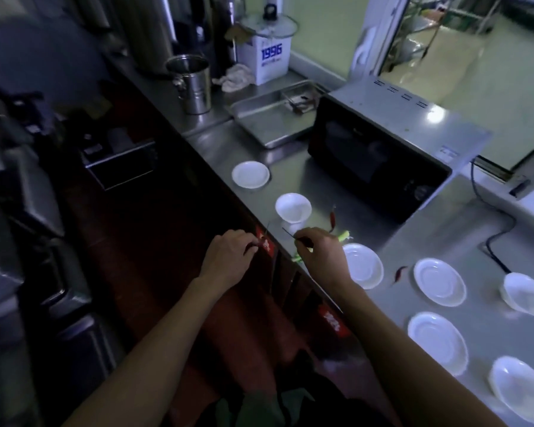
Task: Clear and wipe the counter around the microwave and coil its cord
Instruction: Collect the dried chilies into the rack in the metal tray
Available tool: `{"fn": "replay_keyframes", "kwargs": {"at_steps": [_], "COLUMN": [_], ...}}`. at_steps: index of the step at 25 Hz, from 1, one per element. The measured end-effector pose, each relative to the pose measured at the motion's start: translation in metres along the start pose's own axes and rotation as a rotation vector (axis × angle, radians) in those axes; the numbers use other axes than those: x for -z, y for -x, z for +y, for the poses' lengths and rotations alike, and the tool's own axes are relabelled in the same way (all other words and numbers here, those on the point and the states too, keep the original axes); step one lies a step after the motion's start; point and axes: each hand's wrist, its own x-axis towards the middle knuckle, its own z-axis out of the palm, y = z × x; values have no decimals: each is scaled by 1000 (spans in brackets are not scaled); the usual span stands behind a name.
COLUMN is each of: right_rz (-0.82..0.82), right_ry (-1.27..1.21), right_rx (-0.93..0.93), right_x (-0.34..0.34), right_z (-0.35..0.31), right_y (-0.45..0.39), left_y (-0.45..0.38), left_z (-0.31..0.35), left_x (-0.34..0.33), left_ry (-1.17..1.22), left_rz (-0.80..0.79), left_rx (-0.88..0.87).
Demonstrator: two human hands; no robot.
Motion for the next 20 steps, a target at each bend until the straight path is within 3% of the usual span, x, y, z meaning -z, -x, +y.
{"fn": "replay_keyframes", "kwargs": {"at_steps": [5, 9, 20], "right_rz": [-113, -150, -253], "right_ry": [-24, -46, -91], "right_rx": [83, 133, 149], "right_x": [-44, -84, -183], "right_z": [-46, -64, -95], "right_y": [-30, -58, -200], "left_y": [26, 33, -67], "left_z": [-60, -105, -220], "left_x": [30, 37, 64], "left_ry": [-9, -17, -97], "left_rz": [76, 43, -64], "left_rx": [134, 237, 349]}}
